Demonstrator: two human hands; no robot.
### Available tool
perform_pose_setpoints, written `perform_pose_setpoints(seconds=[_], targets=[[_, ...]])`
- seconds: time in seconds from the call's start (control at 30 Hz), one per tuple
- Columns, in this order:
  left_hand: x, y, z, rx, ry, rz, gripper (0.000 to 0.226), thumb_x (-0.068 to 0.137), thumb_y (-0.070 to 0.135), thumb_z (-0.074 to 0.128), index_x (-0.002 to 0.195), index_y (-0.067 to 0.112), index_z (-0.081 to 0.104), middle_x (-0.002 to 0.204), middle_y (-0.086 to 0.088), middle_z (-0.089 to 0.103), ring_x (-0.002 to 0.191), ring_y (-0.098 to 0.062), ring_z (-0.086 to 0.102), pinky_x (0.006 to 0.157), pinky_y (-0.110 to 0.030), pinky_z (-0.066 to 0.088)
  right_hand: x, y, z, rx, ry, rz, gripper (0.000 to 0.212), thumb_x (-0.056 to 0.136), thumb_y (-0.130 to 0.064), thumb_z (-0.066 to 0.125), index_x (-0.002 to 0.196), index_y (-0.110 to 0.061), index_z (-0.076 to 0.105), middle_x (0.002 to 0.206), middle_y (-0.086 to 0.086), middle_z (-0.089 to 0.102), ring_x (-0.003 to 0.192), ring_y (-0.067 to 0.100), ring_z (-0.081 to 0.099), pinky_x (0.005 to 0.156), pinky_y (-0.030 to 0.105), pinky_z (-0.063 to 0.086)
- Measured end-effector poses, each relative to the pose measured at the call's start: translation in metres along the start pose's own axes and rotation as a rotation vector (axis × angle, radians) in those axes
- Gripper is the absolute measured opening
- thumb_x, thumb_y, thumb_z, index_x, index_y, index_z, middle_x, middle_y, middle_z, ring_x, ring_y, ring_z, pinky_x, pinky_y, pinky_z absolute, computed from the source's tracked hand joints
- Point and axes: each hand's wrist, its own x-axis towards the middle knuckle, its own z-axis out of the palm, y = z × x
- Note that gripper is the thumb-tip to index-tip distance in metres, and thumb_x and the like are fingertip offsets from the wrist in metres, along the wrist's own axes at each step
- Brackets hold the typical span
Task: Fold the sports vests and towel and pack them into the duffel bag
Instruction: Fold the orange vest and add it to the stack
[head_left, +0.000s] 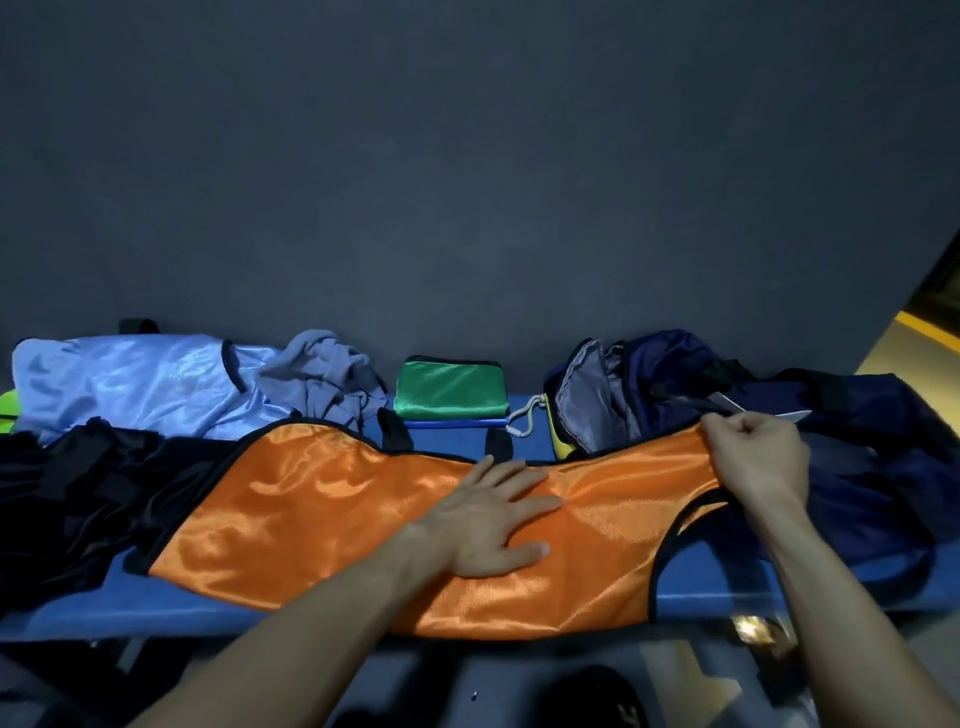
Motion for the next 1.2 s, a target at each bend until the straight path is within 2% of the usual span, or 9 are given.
perform_pose_setpoints(seconds=[0.17,0.27,0.5,0.63,0.73,0.87,0.97,1.1,1.2], targets=[[0.013,0.000,0.000,-0.035,-0.067,-0.049,0.068,0.090,0.078,0.042,0.148,0.046,0.026,0.170,0.004,0.007,0.157,-0.025,-0.005,0.123,-0.058,-0.011,0.006,0.018,-0.003,-0.096,-0.016,0.044,0.026,0.088,-0.026,0.067,0.070,-0.007,0.070,0.067,0.008,0.066,0.067,0.026,0.062,0.063,0.035,0.045],[0.018,0.015,-0.003,0.001,0.037,0.016,0.067,0.090,0.075,0.045,0.145,0.039,0.031,0.168,-0.003,0.014,0.157,-0.026,-0.003,0.123,-0.057,-0.010,0.006,0.013,-0.007,-0.078,-0.022,0.049,0.026,0.089,-0.028,0.066,0.072,-0.009,0.071,0.067,0.006,0.065,0.068,0.025,0.061,0.064,0.034,0.043],[0.025,0.031,0.005,-0.049,-0.019,0.067,0.078,0.094,0.077,0.034,0.159,0.045,0.005,0.171,0.004,0.001,0.157,-0.023,-0.010,0.123,-0.053,-0.016,-0.004,-0.022,-0.013,0.252,-0.080,0.048,0.035,0.089,-0.023,0.069,0.080,0.011,0.065,0.055,0.000,0.051,0.057,0.013,0.050,0.056,0.029,0.038],[0.000,0.007,-0.025,-0.139,0.132,0.046,0.063,0.097,0.068,0.045,0.153,0.042,0.031,0.163,0.006,0.026,0.150,-0.019,0.023,0.122,-0.041,0.019,-0.026,-0.062,-0.001,0.454,-0.201,0.041,0.030,0.088,-0.025,0.074,0.086,0.005,0.070,0.068,0.008,0.049,0.055,0.020,0.044,0.052,0.027,0.036],[-0.039,-0.027,-0.044,-0.209,0.222,-0.071,0.030,0.101,0.044,0.055,0.126,0.030,0.063,0.123,0.009,0.059,0.112,-0.009,0.056,0.097,-0.037,0.050,-0.051,-0.095,0.032,0.531,-0.329,-0.037,0.026,0.088,-0.021,0.075,0.080,0.003,0.072,0.067,0.009,0.055,0.058,0.019,0.048,0.057,0.031,0.038],[-0.087,-0.054,-0.059,-0.971,0.467,-0.390,0.018,0.105,0.018,0.054,0.104,0.009,0.070,0.090,0.000,0.070,0.072,-0.010,0.066,0.065,-0.031,0.054,-0.091,-0.137,0.102,0.437,-0.484,-0.192,0.023,0.087,-0.020,0.075,0.069,-0.007,0.071,0.053,-0.002,0.058,0.045,0.006,0.048,0.047,0.021,0.037],[-0.111,-0.060,-0.080,-1.514,0.591,-0.554,0.041,0.108,0.038,0.040,0.110,0.006,0.066,0.085,-0.005,0.070,0.065,-0.014,0.066,0.058,-0.027,0.056,-0.126,-0.165,0.162,0.391,-0.644,-0.188,0.017,0.087,-0.017,0.072,0.073,-0.012,0.066,0.053,0.004,0.064,0.037,0.013,0.058,0.041,0.023,0.047],[-0.138,-0.088,-0.088,-1.622,0.568,-0.692,0.058,0.102,0.063,0.036,0.110,0.016,0.069,0.086,0.000,0.072,0.069,-0.012,0.069,0.057,-0.025,0.053,-0.163,-0.178,0.220,0.427,-0.979,-0.017,0.012,0.097,-0.018,0.064,0.087,-0.013,0.061,0.066,0.006,0.070,0.051,0.022,0.070,0.045,0.032,0.058],[-0.146,-0.108,-0.071,-1.522,0.466,-0.762,0.050,0.098,0.062,0.050,0.123,0.024,0.071,0.109,-0.002,0.076,0.098,-0.018,0.072,0.085,-0.037,0.055,-0.171,-0.174,0.231,0.408,-1.172,0.000,0.014,0.103,-0.018,0.054,0.107,-0.010,0.065,0.092,0.011,0.074,0.070,0.022,0.076,0.062,0.034,0.063]])
